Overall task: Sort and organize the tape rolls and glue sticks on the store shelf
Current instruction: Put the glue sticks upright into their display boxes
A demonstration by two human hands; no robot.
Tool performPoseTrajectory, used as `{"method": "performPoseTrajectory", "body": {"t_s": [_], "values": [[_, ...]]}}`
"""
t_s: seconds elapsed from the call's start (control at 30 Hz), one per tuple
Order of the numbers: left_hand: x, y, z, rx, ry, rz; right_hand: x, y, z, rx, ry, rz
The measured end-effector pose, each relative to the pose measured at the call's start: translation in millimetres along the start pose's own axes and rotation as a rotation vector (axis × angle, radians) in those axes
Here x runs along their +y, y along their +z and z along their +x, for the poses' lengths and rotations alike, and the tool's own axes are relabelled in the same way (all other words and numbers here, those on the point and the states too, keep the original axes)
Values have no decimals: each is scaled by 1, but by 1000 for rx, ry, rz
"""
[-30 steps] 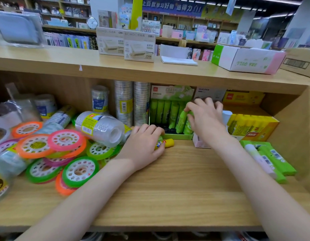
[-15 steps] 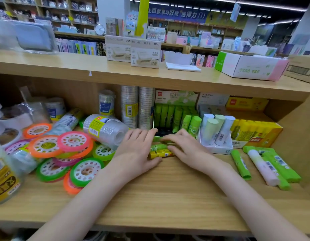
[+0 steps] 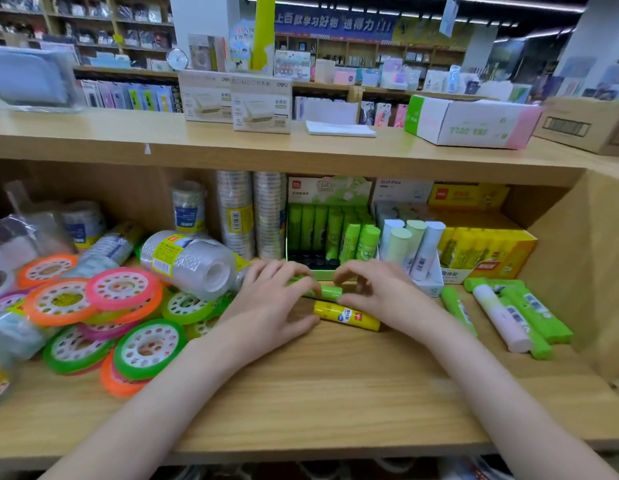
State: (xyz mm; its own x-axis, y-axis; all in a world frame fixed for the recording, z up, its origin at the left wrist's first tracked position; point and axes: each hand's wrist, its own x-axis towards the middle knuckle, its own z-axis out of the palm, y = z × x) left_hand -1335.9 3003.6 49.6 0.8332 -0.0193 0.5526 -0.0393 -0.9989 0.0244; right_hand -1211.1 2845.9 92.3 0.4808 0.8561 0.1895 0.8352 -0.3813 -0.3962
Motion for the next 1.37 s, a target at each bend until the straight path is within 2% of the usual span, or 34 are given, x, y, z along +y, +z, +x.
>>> {"method": "performPoseTrajectory", "body": {"t_s": [0.1, 0.17, 0.33, 0.4, 0.63, 0.8, 0.9, 1.0, 1.2, 1.27, 1.37], "values": [[0, 0, -2, -5, -15, -18, -5, 4, 7, -7, 6, -115], [0, -3, -3, 25, -31, -10, -4, -2, 1, 80, -37, -174], [0, -7, -5, 35, -120, 25, -5, -31, -5, 395, -144, -31], [2, -8, -1, 19, -150, 30, -5, -33, 0, 452, -152, -32], [6, 6, 20, -38, -92, 121, -10, -20, 25, 583, -197, -166], [0, 17, 17, 10, -49, 127, -8, -18, 35, 508, -191, -370], [-2, 18, 18, 25, -38, 137, -16, -26, 35, 317, -119, -450], [-2, 19, 18, 22, -35, 136, -22, -26, 34, 85, -86, -658], [-2, 17, 18, 1, -41, 133, -27, -29, 40, -80, 2, -800], [-2, 17, 18, -3, -44, 135, -29, -31, 40, -93, -36, -786], [-2, 16, 18, -9, -52, 121, -25, -42, 32, 30, -99, -492]]}}
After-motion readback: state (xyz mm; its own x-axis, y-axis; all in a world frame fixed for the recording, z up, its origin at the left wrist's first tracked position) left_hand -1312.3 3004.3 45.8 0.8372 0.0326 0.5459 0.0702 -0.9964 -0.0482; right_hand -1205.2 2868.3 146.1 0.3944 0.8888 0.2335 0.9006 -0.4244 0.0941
